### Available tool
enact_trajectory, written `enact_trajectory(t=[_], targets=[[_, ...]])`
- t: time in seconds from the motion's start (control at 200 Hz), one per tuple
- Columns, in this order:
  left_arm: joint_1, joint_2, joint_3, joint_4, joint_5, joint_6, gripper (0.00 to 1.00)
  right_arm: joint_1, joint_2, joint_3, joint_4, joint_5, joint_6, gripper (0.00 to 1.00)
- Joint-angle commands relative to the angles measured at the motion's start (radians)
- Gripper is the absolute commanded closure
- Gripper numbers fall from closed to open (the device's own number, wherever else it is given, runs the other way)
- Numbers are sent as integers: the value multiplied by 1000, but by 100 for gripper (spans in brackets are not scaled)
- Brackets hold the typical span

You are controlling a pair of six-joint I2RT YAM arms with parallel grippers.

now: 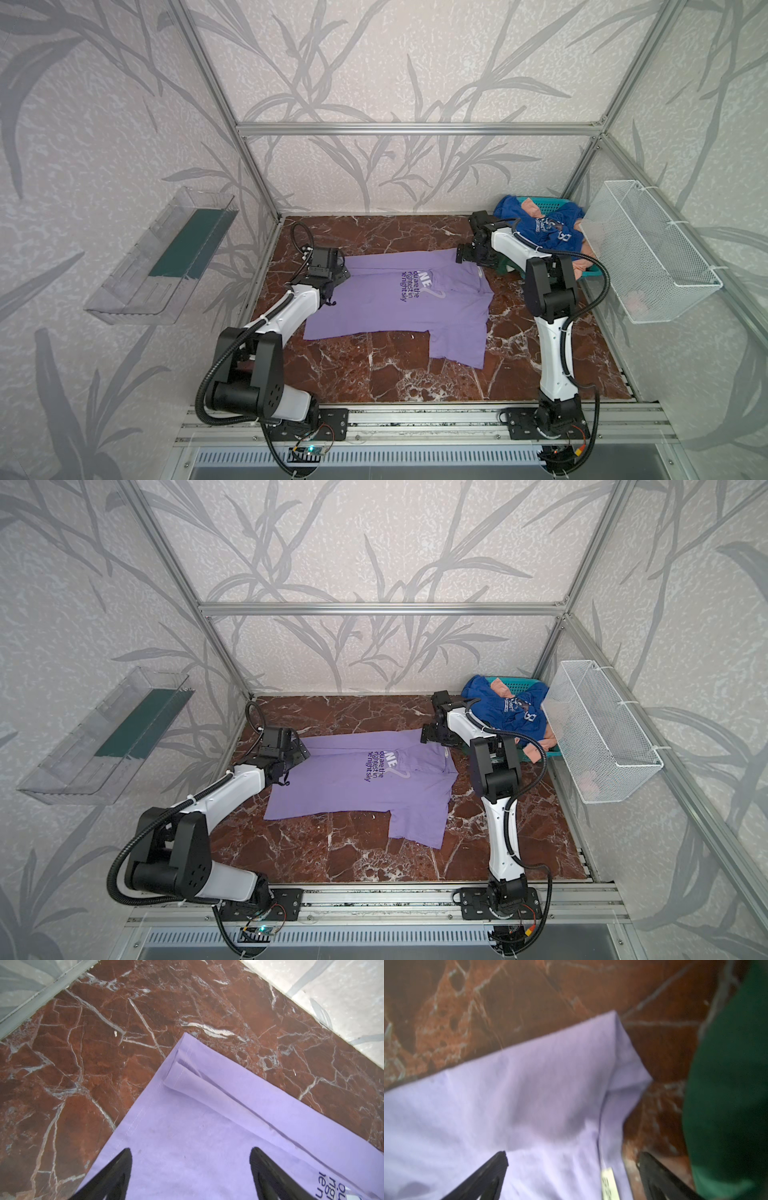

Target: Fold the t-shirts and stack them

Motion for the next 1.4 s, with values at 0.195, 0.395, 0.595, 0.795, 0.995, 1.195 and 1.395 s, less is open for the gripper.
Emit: enact_trajectory(t=[0.195,0.395,0.595,0.795,0.995,1.195,1.395], targets=[[68,174,126,28,-55,45,35,50,-288,-235,46,-31,29,1],[98,318,243,8,-66,76,42,75,-464,-451,98,-56,45,1],[127,434,356,-42,-34,72,47,82,-601,-620,123,-80,56,1],[130,499,458,-162,3,78,55,80,-663,-698,108,-81,63,1],[128,500,415,-156,46,57,63,80,-661,-692,88,-70,51,1],[127,485,363,-128,88,46,66,80,-649,-693,78,-65,39,1],[127,484,335,-138,90,38,71,80,-652,-699,68,-67,37,1]])
